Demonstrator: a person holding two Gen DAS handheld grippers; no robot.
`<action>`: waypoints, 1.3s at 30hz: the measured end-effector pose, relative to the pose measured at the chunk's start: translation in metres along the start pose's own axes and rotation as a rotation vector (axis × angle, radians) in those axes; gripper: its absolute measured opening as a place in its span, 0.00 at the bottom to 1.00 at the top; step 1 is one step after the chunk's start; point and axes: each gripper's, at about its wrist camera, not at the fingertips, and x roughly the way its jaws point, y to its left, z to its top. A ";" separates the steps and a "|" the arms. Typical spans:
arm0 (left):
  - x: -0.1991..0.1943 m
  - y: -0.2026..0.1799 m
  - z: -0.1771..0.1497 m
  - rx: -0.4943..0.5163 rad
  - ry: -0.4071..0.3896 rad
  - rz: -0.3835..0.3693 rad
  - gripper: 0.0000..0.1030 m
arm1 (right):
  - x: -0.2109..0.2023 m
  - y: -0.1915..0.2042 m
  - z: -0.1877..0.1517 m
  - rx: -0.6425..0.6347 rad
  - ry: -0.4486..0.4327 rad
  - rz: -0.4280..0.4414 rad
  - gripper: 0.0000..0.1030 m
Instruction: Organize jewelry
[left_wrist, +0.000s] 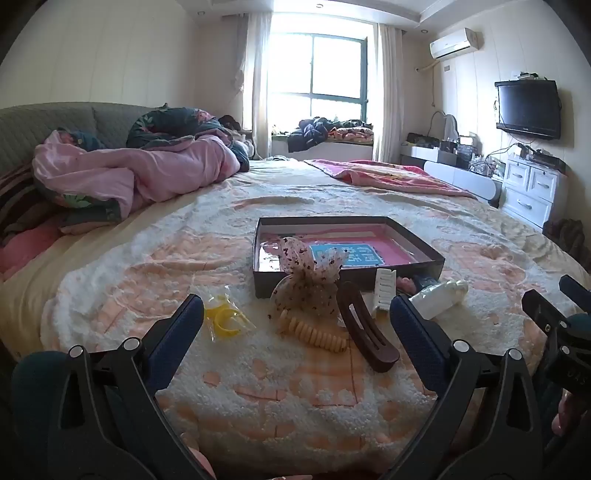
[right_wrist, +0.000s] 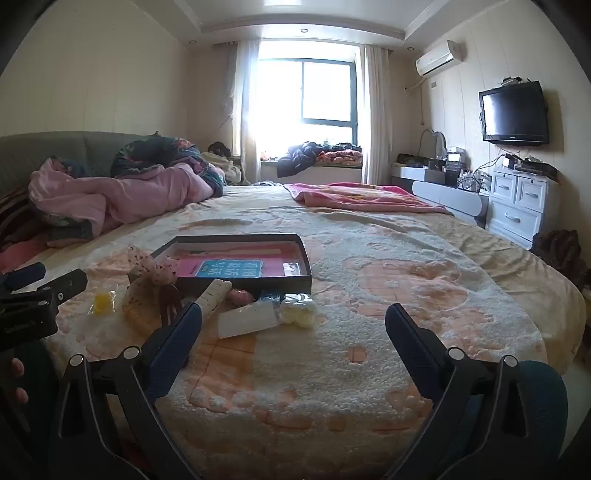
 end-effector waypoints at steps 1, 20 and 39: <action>0.000 0.000 0.000 -0.006 0.000 -0.004 0.90 | 0.000 0.000 0.000 -0.001 0.008 0.003 0.94; 0.003 0.002 0.000 -0.007 0.012 -0.007 0.90 | -0.003 0.000 0.000 -0.002 0.009 0.008 0.94; 0.003 0.006 0.001 -0.008 0.009 -0.005 0.90 | -0.001 0.000 0.003 -0.001 -0.003 0.007 0.94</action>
